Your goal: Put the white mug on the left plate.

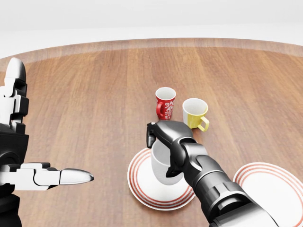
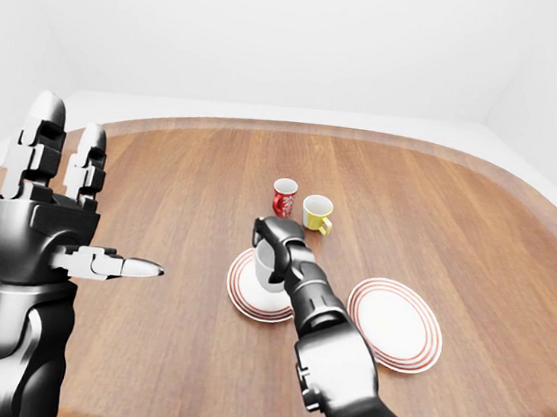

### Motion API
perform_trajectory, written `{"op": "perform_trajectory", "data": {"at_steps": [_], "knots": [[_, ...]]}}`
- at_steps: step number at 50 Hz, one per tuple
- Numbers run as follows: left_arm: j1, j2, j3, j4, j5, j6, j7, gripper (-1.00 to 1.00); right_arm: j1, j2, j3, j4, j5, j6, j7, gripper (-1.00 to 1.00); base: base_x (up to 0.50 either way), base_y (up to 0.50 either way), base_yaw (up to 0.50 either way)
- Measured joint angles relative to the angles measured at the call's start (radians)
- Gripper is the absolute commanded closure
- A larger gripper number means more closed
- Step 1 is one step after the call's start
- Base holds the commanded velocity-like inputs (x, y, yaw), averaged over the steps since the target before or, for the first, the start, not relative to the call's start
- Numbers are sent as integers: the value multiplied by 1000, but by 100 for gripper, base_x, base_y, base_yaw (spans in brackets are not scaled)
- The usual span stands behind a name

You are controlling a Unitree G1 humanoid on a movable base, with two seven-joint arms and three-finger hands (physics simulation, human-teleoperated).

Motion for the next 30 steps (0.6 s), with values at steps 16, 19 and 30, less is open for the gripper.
{"op": "perform_trajectory", "data": {"at_steps": [16, 19, 30], "knots": [[0, 0, -1, -3, 0, 0, 1, -100, 27, 5, 2, 18, -6, 0, -29, 100, 0, 0, 0], [0, 0, -1, -3, 0, 0, 1, -100, 30, 6, 2, 19, -8, 0, -33, 100, 0, 0, 0], [1, -1, -1, -3, 0, 0, 0, -100, 38, 11, 5, 22, -15, 0, -43, 100, 0, 0, 0]]}}
